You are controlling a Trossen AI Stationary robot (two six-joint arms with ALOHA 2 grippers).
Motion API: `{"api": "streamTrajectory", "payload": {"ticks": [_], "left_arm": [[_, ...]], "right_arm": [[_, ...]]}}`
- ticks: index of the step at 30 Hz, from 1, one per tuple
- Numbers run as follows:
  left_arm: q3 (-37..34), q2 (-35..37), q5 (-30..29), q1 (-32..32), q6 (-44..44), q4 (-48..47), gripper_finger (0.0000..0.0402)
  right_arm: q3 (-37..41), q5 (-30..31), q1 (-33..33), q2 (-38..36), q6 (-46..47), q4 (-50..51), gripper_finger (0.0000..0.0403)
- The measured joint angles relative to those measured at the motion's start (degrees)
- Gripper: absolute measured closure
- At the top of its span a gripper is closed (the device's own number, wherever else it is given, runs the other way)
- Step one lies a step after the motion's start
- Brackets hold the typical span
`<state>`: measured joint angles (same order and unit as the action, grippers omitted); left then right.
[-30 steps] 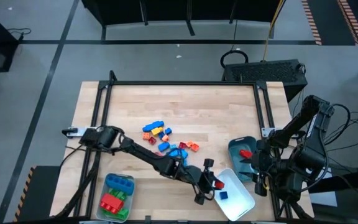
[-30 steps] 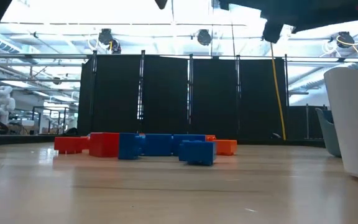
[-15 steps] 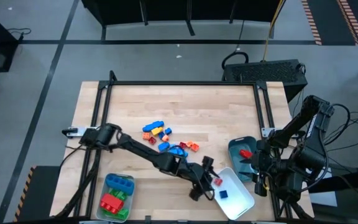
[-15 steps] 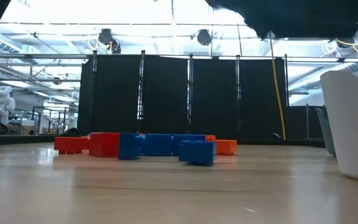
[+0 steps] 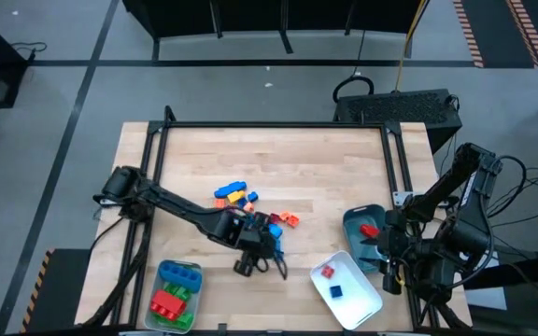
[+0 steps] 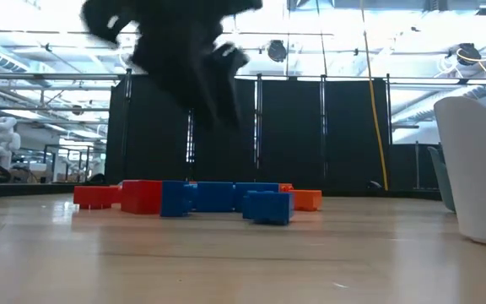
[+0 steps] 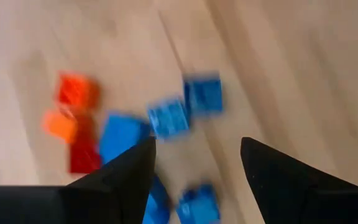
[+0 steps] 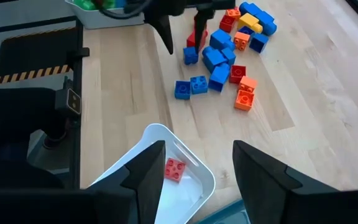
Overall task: Sort blocks by size
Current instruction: Put the big square blue game piece into the blue bin
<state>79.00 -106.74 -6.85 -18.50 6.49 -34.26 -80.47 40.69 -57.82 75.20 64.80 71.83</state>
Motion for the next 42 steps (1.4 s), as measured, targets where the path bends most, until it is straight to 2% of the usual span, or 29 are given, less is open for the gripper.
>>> {"api": "streamTrajectory", "payload": {"ticks": [4,7,13,22,27,33,42], "left_arm": [[-8.86,3.23,-5.08,1.44,0.15,6.28,0.0164],[-11.89,4.23,-6.72,3.54,-0.12,9.59,0.0164],[-12.21,3.61,2.02,7.51,-0.20,9.97,0.0164],[-12.30,2.86,3.34,9.55,-2.19,9.47,0.0164],[-12.84,2.86,5.38,9.25,-7.09,9.42,0.0164],[-13.02,2.78,4.82,8.51,-9.01,9.73,0.0164],[-13.06,-1.33,3.72,8.74,-9.21,9.36,0.0164]], "right_arm": [[0.00,0.00,0.00,0.00,-1.05,-0.02,0.0232],[0.00,0.01,0.00,0.00,-1.02,-0.03,0.0232],[0.00,0.02,0.00,0.00,-1.01,-0.80,0.0232],[0.00,0.04,0.00,0.00,-1.05,-0.83,0.0232],[0.00,0.04,0.00,0.00,-1.25,-0.62,0.0232],[0.00,0.08,0.00,0.00,-2.83,-0.32,0.0232],[0.00,0.04,0.00,0.00,-2.65,-0.37,0.0232]]}}
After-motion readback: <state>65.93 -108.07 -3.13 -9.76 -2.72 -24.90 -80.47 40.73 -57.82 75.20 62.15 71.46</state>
